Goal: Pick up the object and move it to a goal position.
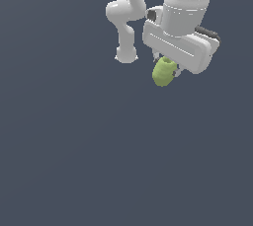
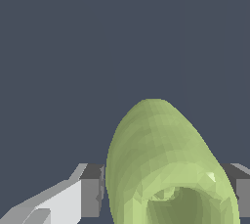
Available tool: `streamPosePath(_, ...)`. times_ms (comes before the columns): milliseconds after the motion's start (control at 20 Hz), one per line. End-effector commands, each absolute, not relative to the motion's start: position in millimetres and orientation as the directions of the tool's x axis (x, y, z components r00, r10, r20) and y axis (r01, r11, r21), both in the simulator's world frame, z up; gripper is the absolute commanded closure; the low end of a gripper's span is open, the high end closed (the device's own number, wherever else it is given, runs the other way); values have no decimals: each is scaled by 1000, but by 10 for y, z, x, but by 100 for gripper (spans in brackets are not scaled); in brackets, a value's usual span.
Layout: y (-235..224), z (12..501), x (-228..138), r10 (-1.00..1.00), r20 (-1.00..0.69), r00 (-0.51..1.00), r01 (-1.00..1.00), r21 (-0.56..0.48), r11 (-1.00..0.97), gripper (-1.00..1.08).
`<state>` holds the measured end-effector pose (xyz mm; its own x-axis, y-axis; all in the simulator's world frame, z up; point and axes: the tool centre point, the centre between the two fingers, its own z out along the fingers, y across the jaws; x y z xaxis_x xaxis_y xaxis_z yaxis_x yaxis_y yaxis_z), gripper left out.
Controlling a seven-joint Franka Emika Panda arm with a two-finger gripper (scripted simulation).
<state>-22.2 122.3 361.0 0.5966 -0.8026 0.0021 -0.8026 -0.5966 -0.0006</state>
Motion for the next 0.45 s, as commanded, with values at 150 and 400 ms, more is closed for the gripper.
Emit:
streamPosePath(150,1374,3836,-237,-803,1,596,-803,0,-596,108)
streamPosePath(400,1416,3896,-238,-803,1,596,-803,0,-596,108)
